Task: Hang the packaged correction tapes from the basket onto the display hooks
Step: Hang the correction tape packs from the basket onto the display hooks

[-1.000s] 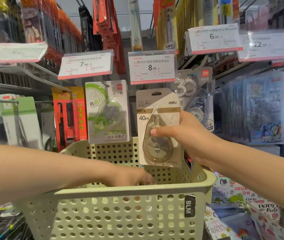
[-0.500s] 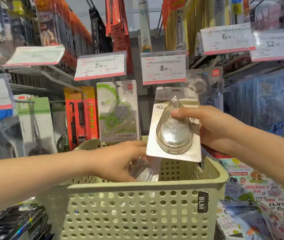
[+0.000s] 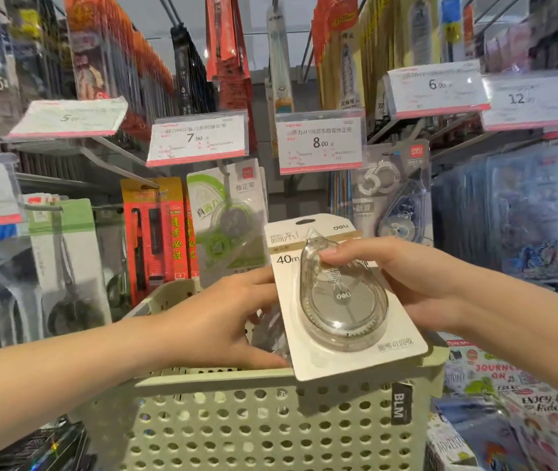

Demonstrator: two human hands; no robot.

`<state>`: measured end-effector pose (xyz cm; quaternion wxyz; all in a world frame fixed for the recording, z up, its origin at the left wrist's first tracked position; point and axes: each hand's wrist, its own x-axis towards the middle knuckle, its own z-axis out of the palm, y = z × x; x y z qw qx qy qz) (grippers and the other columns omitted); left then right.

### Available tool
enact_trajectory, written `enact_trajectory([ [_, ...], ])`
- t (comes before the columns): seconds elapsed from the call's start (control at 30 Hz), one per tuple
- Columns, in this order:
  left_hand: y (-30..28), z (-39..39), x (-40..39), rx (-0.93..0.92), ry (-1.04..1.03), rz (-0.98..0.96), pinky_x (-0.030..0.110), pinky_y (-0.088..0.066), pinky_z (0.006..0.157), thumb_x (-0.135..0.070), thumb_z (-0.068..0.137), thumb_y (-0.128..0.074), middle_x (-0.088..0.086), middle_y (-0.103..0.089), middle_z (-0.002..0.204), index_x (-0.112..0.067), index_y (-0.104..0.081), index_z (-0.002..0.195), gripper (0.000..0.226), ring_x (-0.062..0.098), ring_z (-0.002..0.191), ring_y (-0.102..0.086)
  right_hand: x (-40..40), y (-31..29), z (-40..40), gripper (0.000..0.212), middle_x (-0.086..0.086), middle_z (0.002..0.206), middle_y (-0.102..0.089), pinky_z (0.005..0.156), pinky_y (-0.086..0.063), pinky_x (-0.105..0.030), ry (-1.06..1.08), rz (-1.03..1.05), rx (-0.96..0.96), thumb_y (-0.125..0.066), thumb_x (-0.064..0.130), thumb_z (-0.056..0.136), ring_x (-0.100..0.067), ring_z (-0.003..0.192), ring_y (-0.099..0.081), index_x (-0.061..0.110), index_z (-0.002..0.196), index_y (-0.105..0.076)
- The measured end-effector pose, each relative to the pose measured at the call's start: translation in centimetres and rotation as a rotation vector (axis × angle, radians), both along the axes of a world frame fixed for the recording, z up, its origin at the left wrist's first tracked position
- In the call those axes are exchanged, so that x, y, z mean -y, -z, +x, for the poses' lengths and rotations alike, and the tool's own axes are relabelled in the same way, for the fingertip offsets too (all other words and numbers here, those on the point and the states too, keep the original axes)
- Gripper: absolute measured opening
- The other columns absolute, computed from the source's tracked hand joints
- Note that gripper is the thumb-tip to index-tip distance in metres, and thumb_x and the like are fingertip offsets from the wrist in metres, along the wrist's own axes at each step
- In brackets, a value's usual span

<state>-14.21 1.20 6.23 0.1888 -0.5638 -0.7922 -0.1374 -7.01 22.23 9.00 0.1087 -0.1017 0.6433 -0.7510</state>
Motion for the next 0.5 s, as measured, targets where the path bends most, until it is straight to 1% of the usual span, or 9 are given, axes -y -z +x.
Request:
enact_trajectory([
  [0.07, 0.1, -0.2, -0.4, -0.034, 0.035, 0.012, 0.032, -0.050, 0.094, -0.042, 0.074, -0.075, -0.010, -0.047, 0.142, -0.028, -0.054, 0.132, 0.063, 0.005, 0.128, -0.047, 0.0, 0.2, -0.1, 0.045, -0.017, 0.109, -0.071, 0.088, -0.053, -0.045, -0.022, 0.011, 0.000, -0.065, 0.011, 0.074, -0.031, 0.097, -0.069, 0.005, 0.119, -0.063],
  [0.1, 0.1, -0.2, -0.6, -0.047, 0.045, 0.013, 0.034, -0.049, 0.096, -0.041, 0.073, -0.075, -0.007, -0.047, 0.142, -0.026, -0.055, 0.131, 0.063, 0.008, 0.129, -0.047, 0.0, 0.3, 0.0, 0.044, -0.017, 0.109, -0.071, 0.089, -0.053, -0.044, -0.024, 0.018, -0.007, -0.064, 0.011, 0.075, -0.031, 0.098, -0.069, 0.005, 0.118, -0.063],
  [0.17, -0.1, -0.3, -1.0, -0.050, 0.055, 0.016, 0.037, -0.049, 0.095, -0.041, 0.073, -0.074, -0.005, -0.049, 0.142, -0.023, -0.057, 0.129, 0.062, 0.011, 0.128, -0.049, -0.1, 0.2, 0.1, 0.038, -0.014, 0.103, -0.074, 0.083, -0.055, -0.040, -0.004, 0.034, -0.032, -0.063, 0.011, 0.074, -0.027, 0.090, -0.072, 0.006, 0.111, -0.066],
  [0.23, -0.1, -0.3, -1.2, -0.063, 0.070, 0.016, 0.030, -0.045, 0.100, -0.040, 0.073, -0.074, -0.004, -0.049, 0.142, -0.022, -0.057, 0.129, 0.061, 0.009, 0.129, -0.047, -0.3, 0.1, 0.3, 0.035, -0.013, 0.097, -0.075, 0.078, -0.057, -0.037, 0.042, 0.061, -0.056, -0.064, 0.012, 0.070, -0.025, 0.083, -0.072, 0.006, 0.105, -0.068],
  [0.3, -0.2, -0.3, -1.5, -0.059, 0.079, 0.015, 0.023, -0.039, 0.105, -0.038, 0.075, -0.074, -0.006, -0.048, 0.143, -0.022, -0.056, 0.130, 0.060, 0.004, 0.131, -0.043, -0.5, 0.2, 0.7, 0.041, -0.015, 0.099, -0.074, 0.080, -0.055, -0.038, 0.058, 0.063, -0.075, -0.066, 0.013, 0.067, -0.027, 0.086, -0.071, 0.004, 0.108, -0.068],
  [0.37, -0.5, -0.2, -1.7, -0.015, 0.083, 0.011, 0.022, -0.037, 0.107, -0.037, 0.076, -0.074, -0.011, -0.045, 0.144, -0.026, -0.053, 0.133, 0.061, 0.000, 0.133, -0.040, -0.5, 0.2, 1.1, 0.041, -0.015, 0.099, -0.074, 0.080, -0.055, -0.038, 0.092, 0.045, -0.102, -0.066, 0.014, 0.068, -0.027, 0.087, -0.072, 0.004, 0.107, -0.068],
  [0.43, -0.8, -0.1, -1.7, 0.028, 0.084, 0.006, 0.018, -0.034, 0.109, -0.034, 0.077, -0.075, -0.017, -0.043, 0.144, -0.028, -0.049, 0.135, 0.064, -0.005, 0.133, -0.038, -0.3, -0.2, 0.6, 0.032, -0.015, 0.094, -0.075, 0.073, -0.057, -0.033, 0.181, 0.046, -0.108, -0.066, 0.013, 0.071, -0.024, 0.082, -0.073, 0.004, 0.103, -0.069],
  [0.5, -1.0, 0.0, -1.5, 0.025, 0.046, 0.016, 0.019, -0.037, 0.106, -0.035, 0.077, -0.074, -0.015, -0.050, 0.138, -0.025, -0.054, 0.132, 0.059, -0.004, 0.128, -0.044, -0.5, 0.0, 1.0, 0.032, -0.017, 0.096, -0.074, 0.061, -0.055, -0.023, 0.260, 0.113, -0.112, -0.063, 0.011, 0.077, -0.022, 0.085, -0.072, 0.001, 0.107, -0.066],
])
